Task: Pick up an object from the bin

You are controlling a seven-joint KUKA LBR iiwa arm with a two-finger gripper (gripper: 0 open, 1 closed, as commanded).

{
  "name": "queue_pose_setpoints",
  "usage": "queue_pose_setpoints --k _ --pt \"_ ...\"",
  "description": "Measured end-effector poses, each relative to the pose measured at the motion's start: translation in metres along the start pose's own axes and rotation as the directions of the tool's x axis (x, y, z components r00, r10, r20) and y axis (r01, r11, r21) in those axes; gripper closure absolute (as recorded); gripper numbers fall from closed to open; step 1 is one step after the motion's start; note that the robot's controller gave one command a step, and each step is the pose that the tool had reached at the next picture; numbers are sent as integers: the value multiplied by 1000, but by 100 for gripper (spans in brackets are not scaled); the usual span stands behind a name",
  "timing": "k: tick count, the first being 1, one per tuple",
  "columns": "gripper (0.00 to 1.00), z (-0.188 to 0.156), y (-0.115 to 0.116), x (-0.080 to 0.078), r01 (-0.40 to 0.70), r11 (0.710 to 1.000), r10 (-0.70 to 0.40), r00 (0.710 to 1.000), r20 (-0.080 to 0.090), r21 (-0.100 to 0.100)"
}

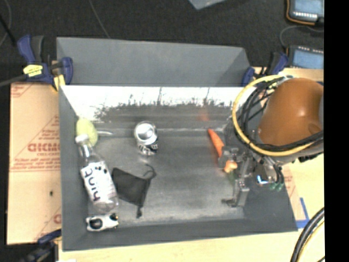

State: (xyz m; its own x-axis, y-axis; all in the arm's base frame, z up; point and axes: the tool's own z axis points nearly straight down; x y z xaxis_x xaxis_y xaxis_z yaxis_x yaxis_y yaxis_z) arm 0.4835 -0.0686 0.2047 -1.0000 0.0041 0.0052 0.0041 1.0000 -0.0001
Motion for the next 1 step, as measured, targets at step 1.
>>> queue_pose_setpoints --k 1 --pt "0 -4 0 -2 2 1000 -2 1000 8 1"
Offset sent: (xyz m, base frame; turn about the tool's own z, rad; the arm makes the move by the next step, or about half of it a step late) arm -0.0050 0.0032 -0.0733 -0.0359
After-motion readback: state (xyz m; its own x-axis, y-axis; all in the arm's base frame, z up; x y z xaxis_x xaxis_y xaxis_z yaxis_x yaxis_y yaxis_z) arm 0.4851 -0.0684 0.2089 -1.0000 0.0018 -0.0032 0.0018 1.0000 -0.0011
